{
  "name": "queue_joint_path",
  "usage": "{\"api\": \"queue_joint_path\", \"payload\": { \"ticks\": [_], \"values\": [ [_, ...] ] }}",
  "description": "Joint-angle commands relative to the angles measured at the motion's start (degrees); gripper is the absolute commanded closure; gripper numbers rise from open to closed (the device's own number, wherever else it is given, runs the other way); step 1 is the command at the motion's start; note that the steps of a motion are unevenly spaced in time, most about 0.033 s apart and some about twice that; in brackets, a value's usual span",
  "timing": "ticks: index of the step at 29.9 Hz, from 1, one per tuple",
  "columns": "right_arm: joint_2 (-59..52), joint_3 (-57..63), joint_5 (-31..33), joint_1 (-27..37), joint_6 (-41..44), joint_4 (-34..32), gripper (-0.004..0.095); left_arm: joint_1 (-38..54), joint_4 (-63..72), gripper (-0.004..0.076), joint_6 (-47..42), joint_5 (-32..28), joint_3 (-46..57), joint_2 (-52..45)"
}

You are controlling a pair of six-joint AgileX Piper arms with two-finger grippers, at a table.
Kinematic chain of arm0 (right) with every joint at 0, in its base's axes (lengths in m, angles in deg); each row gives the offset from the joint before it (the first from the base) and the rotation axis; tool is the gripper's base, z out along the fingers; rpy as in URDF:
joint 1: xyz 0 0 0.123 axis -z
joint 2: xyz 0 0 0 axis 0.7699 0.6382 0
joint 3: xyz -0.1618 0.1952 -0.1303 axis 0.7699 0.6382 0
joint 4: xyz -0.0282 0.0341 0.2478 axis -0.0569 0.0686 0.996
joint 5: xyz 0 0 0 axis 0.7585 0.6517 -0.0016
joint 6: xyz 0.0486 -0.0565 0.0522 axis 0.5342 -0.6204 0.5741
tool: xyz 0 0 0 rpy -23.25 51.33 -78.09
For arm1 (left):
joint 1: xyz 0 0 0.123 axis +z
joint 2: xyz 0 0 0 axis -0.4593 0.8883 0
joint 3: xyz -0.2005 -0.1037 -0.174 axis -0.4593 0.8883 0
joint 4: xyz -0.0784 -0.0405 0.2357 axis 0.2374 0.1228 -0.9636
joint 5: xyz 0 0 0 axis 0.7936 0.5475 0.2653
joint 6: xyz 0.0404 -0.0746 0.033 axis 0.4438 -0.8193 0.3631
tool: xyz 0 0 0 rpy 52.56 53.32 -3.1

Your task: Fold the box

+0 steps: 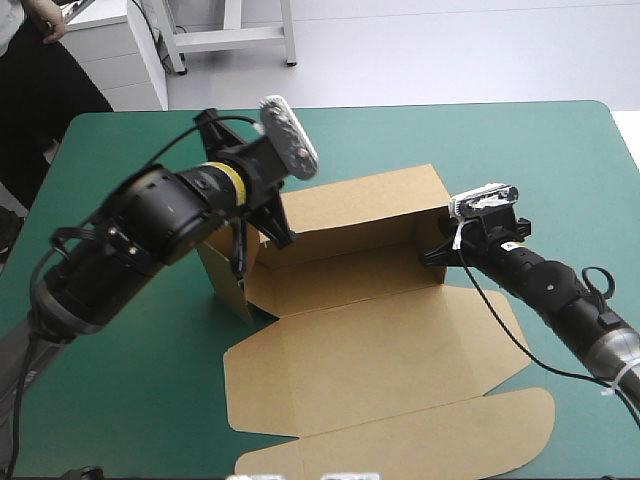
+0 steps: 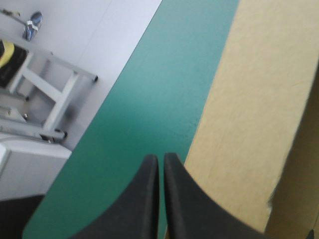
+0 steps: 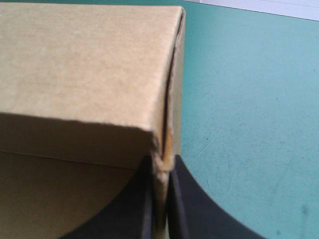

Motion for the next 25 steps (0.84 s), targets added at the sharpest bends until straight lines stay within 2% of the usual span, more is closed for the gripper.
{"api": "queue_joint_path", "payload": {
  "ticks": [1,7,11,16,21,25],
  "values": [
    [-1.50,-1.65,-1.88,0.14,0.61,0.83,0.0925,7.40,6.28,0.0708,-0.05,0.52,-2.82,-4.23],
    [-1.50,-1.65,-1.03,0.14,0.61,-0.42,0.0924,18.62,15.64,0.0708,-0.56,1.73,-0.43,-10.70],
    [-1.50,-1.65,-0.93,0.14,0.61,-0.69,0.0924,20.50,16.25,0.0717,-1.94,1.64,6.41,-16.83],
    [-1.50,-1.65,-0.56,0.14,0.61,-0.69,0.0925,20.50,16.08,0.0731,-6.91,-3.92,19.88,-25.37],
    [-1.75,-1.65,0.65,0.14,0.61,-1.43,0.0924,20.50,9.38,0.0731,-16.06,-11.16,32.79,-32.53],
    [-2.80,-2.86,3.70,0.14,0.83,-2.45,0.0924,20.50,8.77,0.0731,-16.74,-11.75,38.57,-36.24]
  ]
}}
